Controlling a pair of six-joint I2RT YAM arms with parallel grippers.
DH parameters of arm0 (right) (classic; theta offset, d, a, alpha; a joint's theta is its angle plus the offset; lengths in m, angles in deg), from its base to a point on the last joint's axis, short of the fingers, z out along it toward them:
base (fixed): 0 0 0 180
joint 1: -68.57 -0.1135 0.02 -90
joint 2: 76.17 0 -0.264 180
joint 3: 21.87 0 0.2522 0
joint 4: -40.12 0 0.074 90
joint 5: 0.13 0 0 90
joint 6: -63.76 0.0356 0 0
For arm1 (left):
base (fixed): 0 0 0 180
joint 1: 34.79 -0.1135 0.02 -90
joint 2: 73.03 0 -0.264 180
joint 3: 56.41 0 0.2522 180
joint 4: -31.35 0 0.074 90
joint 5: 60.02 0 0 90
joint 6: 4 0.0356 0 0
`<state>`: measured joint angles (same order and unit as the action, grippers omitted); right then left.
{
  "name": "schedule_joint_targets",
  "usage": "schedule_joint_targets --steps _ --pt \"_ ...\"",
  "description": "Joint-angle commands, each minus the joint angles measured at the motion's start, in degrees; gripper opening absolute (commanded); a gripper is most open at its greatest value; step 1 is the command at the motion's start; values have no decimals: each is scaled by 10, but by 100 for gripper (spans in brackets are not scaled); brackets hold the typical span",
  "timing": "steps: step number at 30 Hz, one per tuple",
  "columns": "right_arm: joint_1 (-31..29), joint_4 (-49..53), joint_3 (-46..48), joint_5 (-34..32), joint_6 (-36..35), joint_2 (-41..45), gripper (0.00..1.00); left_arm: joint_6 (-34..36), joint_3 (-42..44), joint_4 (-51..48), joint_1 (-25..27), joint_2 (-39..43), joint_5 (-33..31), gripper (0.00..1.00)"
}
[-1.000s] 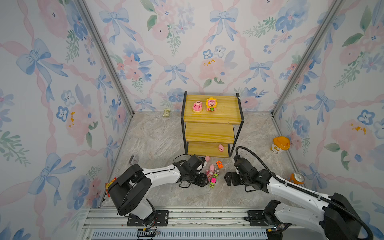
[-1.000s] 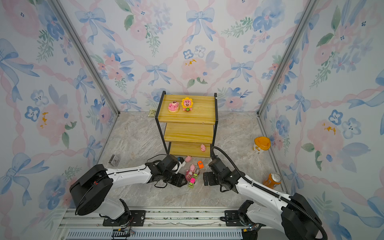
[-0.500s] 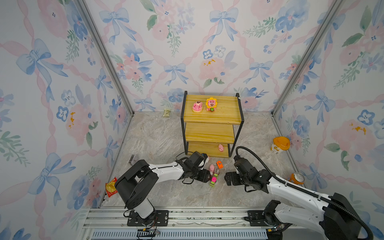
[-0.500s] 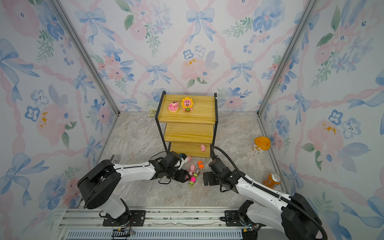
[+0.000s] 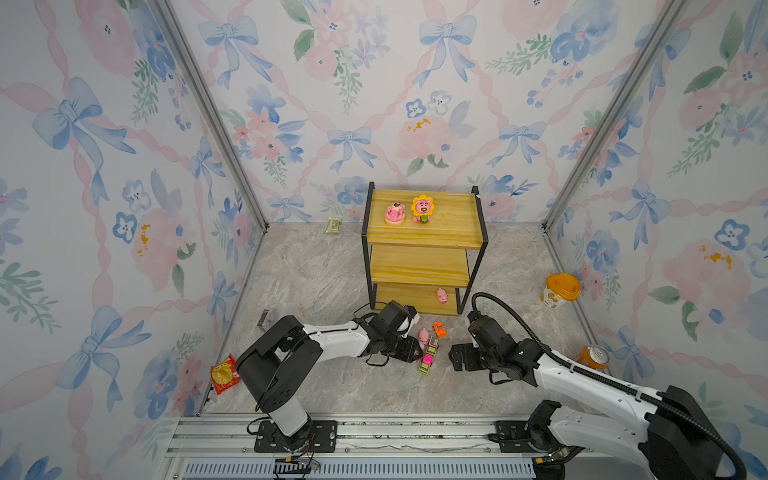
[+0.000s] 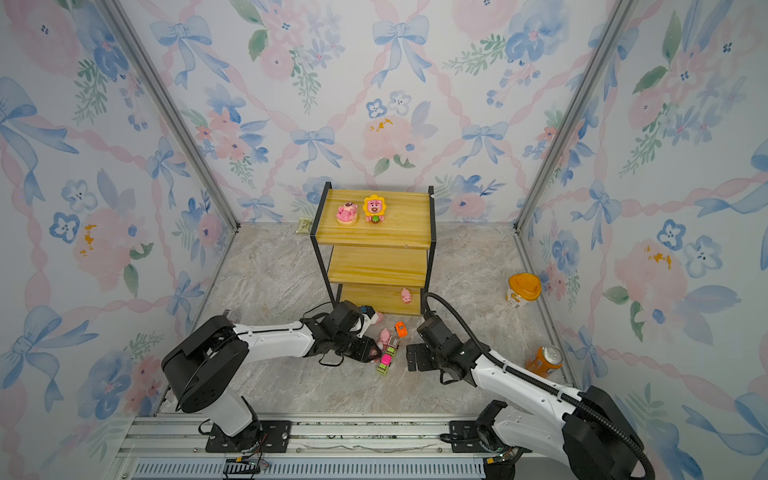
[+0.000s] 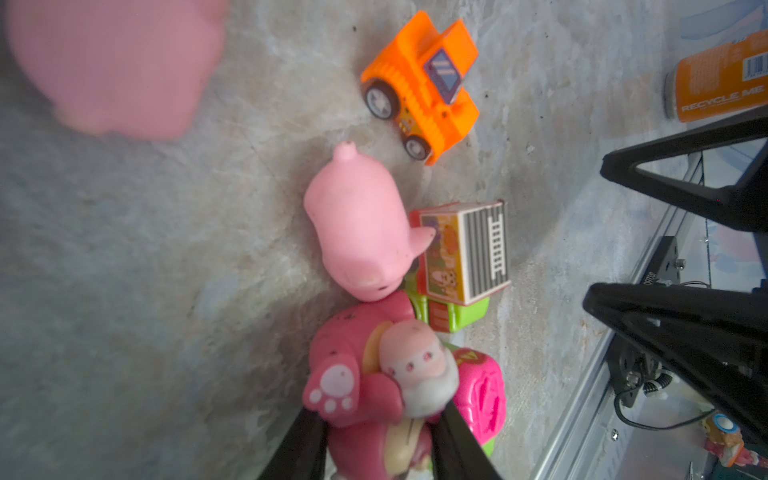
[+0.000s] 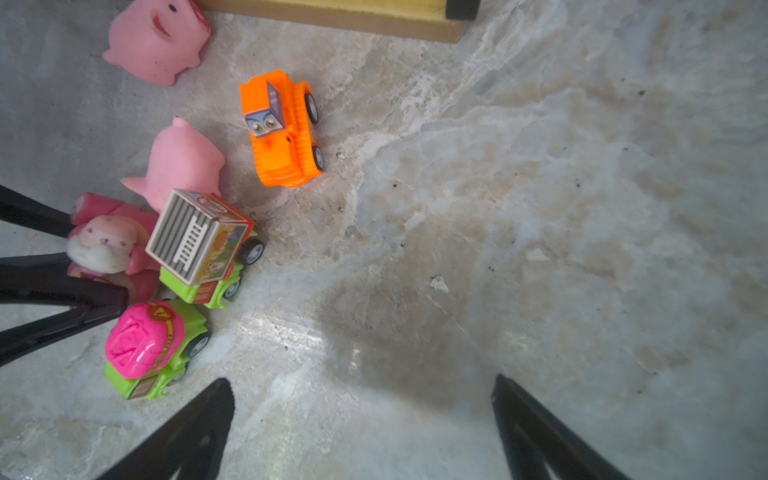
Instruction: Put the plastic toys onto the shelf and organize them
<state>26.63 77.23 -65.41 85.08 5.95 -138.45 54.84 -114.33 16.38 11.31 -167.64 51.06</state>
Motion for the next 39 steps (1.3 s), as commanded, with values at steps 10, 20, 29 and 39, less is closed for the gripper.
schedule_joint_targets --steps 10,20,29,39 --pt "6 5 -8 -11 7 -3 99 11 -15 -64 -17 9 21 26" --pt "7 2 -6 -6 9 -2 99 46 -66 -219 -34 55 19 26" --pt "7 -5 -8 4 -8 -7 99 75 -92 -286 -35 63 23 20" --pt "6 2 -20 80 -55 20 99 116 -115 -297 -23 58 78 7"
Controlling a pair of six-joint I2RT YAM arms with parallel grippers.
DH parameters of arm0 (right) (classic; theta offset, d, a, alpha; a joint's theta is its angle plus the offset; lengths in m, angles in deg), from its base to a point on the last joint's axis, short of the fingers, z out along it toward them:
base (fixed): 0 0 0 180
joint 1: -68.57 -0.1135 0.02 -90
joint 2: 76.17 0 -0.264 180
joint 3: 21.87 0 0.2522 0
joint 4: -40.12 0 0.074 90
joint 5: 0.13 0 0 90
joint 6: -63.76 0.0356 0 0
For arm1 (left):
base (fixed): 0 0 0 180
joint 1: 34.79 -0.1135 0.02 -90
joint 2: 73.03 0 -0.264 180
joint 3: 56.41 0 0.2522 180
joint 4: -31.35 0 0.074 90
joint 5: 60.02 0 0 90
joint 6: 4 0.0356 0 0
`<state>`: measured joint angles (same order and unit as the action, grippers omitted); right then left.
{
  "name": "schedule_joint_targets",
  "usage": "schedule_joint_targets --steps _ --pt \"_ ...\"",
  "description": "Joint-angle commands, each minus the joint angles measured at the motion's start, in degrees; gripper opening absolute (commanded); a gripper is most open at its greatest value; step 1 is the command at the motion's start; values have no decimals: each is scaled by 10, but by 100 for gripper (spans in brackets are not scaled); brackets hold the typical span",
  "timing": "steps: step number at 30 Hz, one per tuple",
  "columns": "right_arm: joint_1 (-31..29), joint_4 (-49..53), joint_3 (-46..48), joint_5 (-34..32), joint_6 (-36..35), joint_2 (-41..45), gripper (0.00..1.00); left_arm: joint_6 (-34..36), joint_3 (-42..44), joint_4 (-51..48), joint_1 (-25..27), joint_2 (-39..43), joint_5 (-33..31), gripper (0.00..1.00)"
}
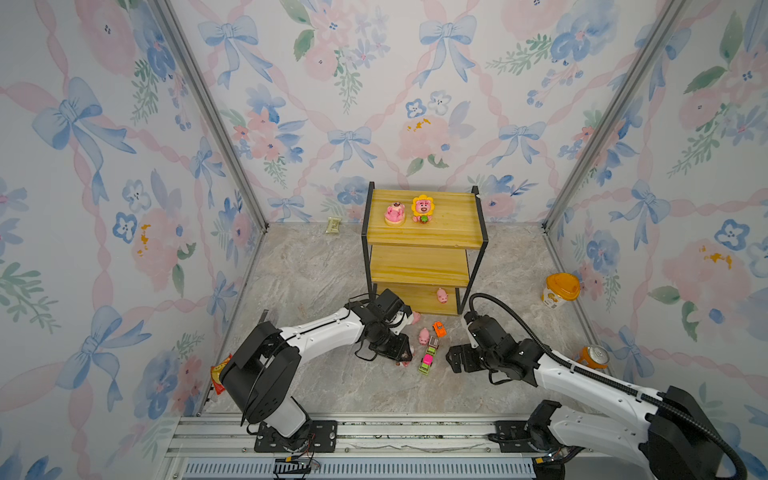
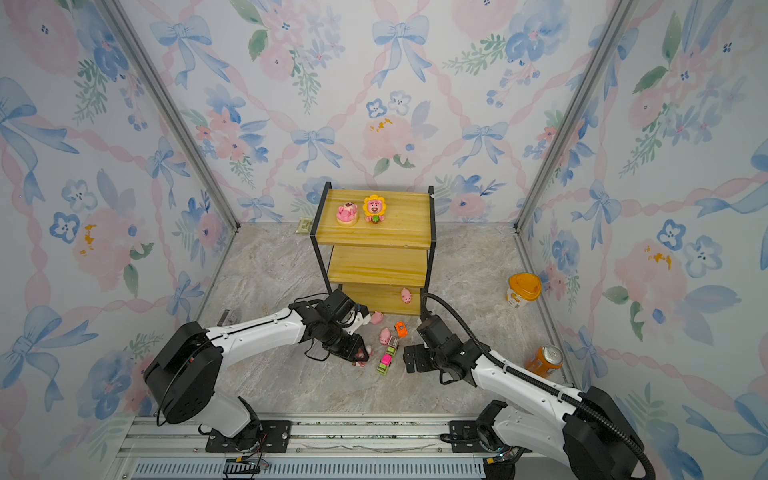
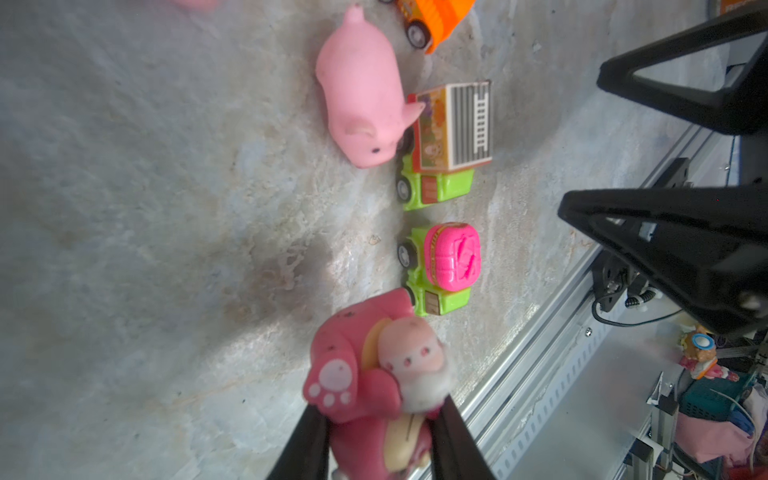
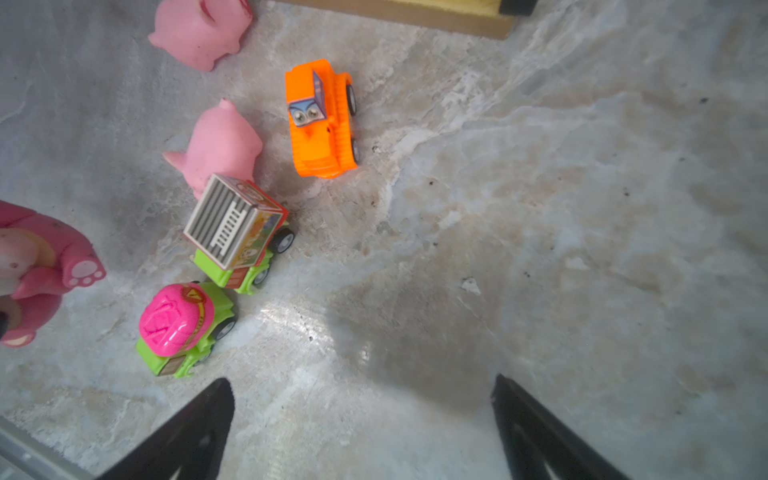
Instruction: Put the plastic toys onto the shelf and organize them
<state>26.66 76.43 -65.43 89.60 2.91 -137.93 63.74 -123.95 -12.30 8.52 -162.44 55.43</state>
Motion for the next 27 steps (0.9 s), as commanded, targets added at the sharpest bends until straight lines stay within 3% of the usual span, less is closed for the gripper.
schedule_joint_targets --steps 1,7,15,18,27 --pt "7 5 -20 56 -28 19 99 37 -23 -10 8 6 45 7" --pt "10 -32 -17 169 -36 43 97 77 -34 -11 21 19 89 7" --pt "27 -45 -16 263 -44 96 92 113 -32 -10 26 45 136 6" --pt "37 -33 -16 270 -48 104 89 105 -25 -11 27 47 123 11" --pt "41 -36 -8 256 -42 83 90 42 28 -11 -7 41 66 10"
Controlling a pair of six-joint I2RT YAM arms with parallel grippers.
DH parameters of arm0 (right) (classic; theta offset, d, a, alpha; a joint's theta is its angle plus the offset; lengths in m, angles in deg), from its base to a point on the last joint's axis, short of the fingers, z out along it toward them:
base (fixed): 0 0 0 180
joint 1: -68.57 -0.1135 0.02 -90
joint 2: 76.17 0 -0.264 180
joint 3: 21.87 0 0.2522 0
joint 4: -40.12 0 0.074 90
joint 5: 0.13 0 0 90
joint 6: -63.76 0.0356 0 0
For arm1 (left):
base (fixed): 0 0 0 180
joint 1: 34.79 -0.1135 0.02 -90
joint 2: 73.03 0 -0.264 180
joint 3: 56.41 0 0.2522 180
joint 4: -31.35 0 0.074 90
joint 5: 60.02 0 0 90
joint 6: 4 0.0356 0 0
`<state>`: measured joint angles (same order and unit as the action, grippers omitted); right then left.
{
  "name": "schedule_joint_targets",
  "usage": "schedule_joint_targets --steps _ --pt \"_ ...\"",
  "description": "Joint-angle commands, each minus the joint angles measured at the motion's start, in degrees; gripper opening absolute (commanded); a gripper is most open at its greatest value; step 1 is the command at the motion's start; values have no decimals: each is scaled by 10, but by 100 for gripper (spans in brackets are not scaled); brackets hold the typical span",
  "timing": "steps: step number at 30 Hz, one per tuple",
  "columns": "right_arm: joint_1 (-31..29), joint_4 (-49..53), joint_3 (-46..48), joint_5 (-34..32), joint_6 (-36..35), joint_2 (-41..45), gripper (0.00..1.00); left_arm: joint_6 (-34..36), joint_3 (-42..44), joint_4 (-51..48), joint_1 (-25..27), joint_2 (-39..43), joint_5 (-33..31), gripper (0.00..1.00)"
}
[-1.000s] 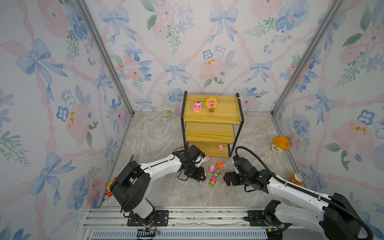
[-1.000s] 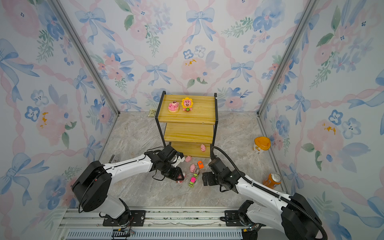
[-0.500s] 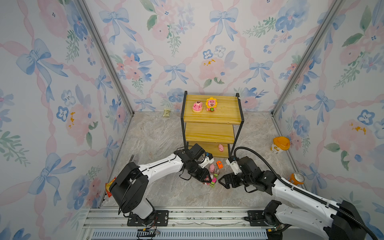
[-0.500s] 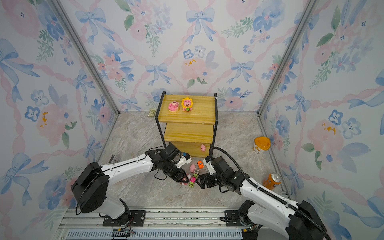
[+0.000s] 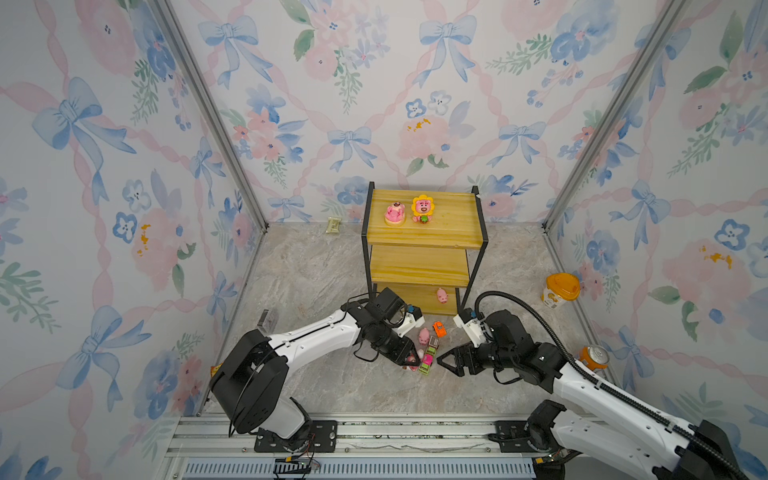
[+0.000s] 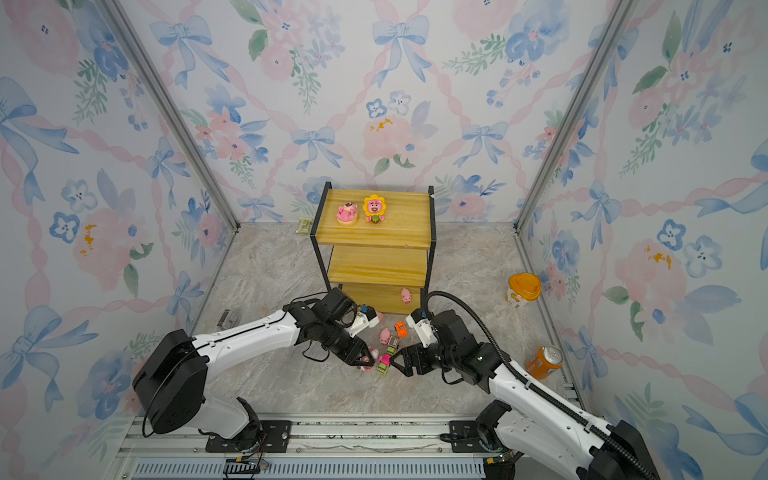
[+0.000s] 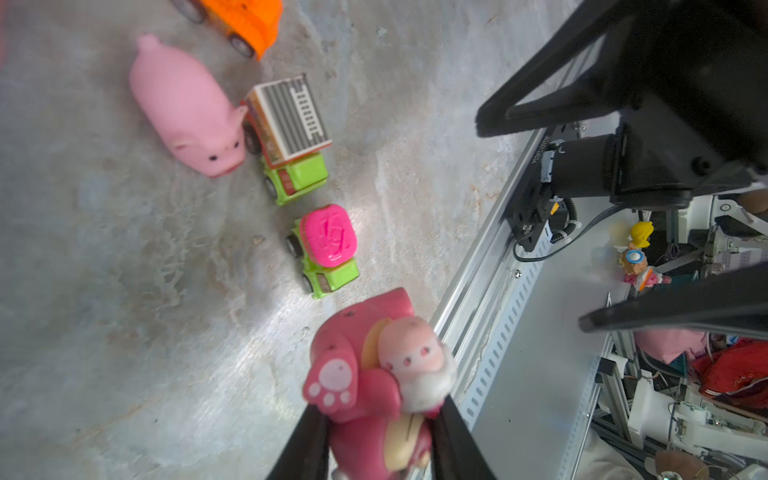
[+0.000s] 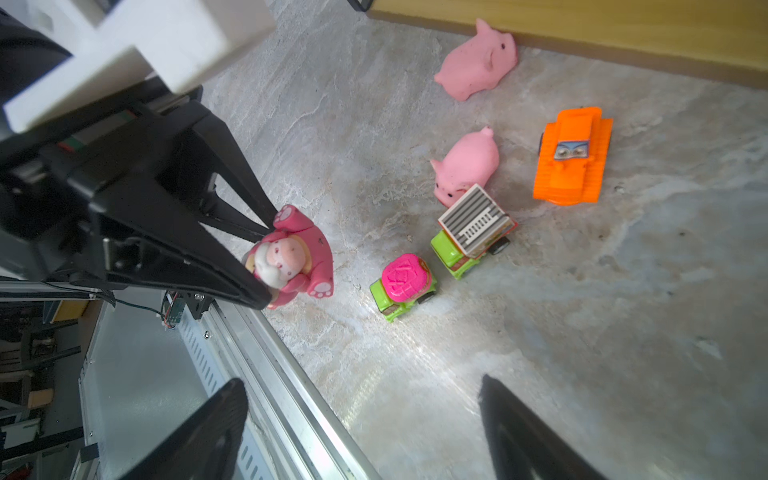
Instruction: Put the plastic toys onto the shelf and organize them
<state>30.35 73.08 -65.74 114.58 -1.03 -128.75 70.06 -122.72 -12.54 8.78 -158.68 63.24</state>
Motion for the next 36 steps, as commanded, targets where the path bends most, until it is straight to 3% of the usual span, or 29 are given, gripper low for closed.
schedule_joint_targets --steps 1,7,10,17,33,35,36 --pt "4 -5 -4 6 -3 -15 90 -26 19 -8 -12 2 -13 10" --pt "-4 -21 8 -14 -11 -29 89 -48 28 -9 -32 -10 -6 11" --pt "-5 -25 13 -18 -10 -29 89 -59 27 -13 -36 -20 2 4" --pt "-3 -28 11 -22 -21 -47 89 -63 17 -33 -37 -57 -7 4" --pt "-3 -37 11 -19 -30 -75 94 -71 20 -33 -46 -50 -29 17" --pt "-3 -37 11 -19 -29 -76 95 -72 24 -33 -46 -49 -28 21" --pt "-3 -38 11 -19 -28 -77 95 -72 25 -33 -46 -48 -31 51"
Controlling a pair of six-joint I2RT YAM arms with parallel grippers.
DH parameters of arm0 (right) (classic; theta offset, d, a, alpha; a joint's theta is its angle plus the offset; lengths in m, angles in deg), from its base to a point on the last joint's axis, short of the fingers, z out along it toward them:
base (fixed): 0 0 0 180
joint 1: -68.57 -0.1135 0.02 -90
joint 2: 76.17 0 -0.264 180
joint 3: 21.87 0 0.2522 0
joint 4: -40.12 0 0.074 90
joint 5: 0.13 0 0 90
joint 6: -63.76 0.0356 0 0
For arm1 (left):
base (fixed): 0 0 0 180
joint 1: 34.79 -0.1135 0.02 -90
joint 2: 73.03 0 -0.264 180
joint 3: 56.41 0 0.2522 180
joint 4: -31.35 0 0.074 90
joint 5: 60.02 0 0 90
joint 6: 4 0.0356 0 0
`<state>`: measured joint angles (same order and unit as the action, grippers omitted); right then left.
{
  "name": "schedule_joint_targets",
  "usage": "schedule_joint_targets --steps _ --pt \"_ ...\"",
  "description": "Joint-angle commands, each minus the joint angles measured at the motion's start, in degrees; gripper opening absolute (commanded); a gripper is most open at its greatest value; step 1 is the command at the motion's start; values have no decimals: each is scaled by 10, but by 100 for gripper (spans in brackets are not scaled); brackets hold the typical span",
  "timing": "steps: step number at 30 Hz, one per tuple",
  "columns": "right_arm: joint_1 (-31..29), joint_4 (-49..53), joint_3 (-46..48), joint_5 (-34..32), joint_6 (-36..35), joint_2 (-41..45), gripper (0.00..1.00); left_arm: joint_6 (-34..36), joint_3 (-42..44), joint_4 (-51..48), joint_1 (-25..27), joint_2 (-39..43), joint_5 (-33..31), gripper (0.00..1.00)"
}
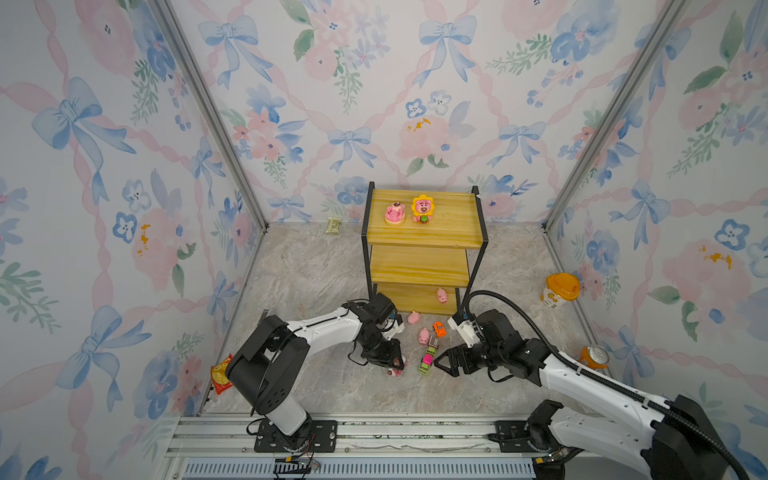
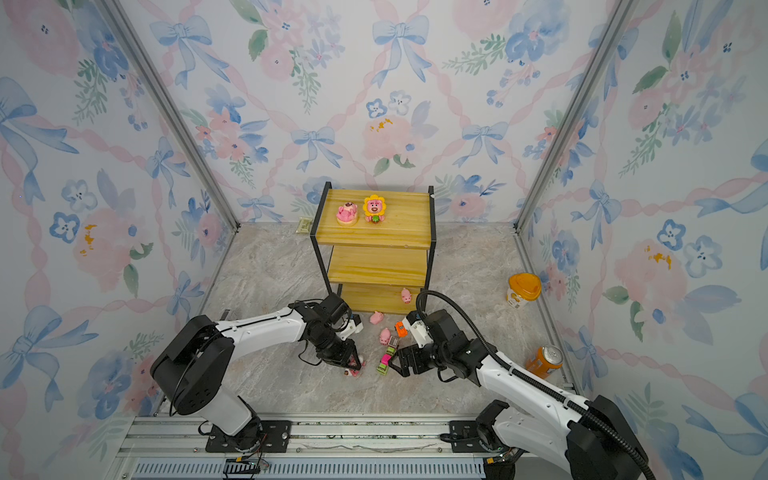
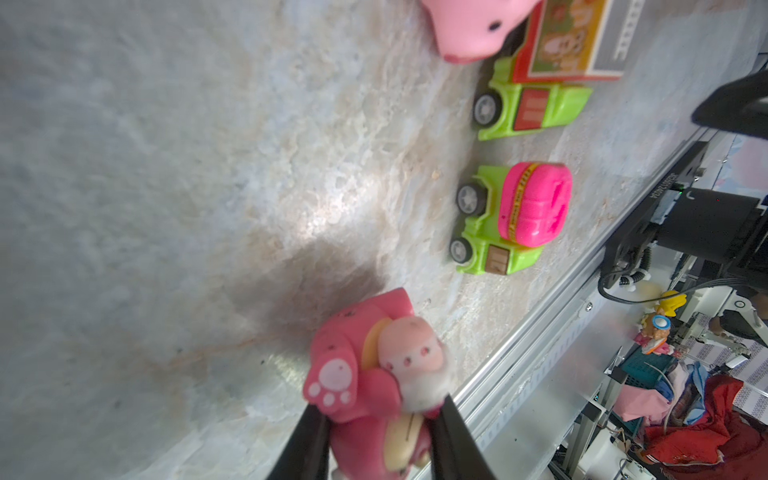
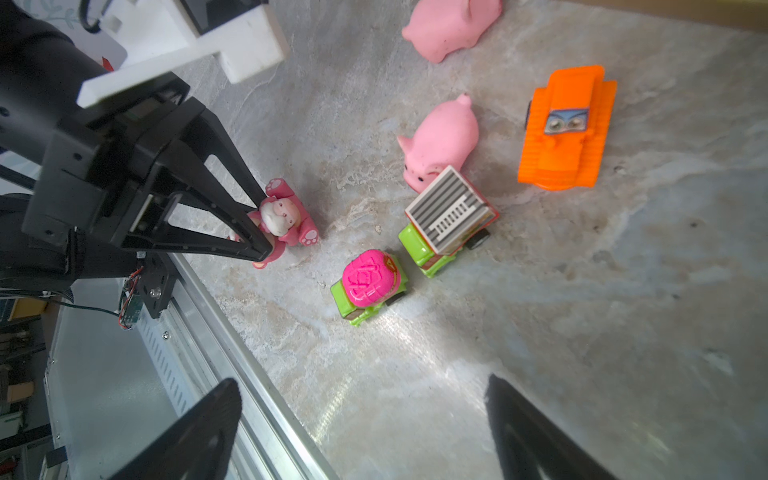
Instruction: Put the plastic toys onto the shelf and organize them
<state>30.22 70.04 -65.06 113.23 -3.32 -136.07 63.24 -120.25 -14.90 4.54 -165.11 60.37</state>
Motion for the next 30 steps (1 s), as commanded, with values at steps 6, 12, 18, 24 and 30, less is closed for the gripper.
schedule_joint_targets --steps 6,12,18,24,30 --pt "-1 -8 3 -4 -4 -7 96 1 8 -9 -5 22 -1 96" --pt "-1 -8 -2 -4 -2 -14 96 1 15 -9 -5 52 -21 98" --pt "-3 -14 -6 -3 2 -22 96 -3 46 -9 -7 88 -37 98" --pt "-8 -17 -16 -3 1 -37 96 -25 75 -6 1 137 -64 98" --pt "-20 -25 -24 -4 1 -59 96 -49 113 5 11 187 -81 94"
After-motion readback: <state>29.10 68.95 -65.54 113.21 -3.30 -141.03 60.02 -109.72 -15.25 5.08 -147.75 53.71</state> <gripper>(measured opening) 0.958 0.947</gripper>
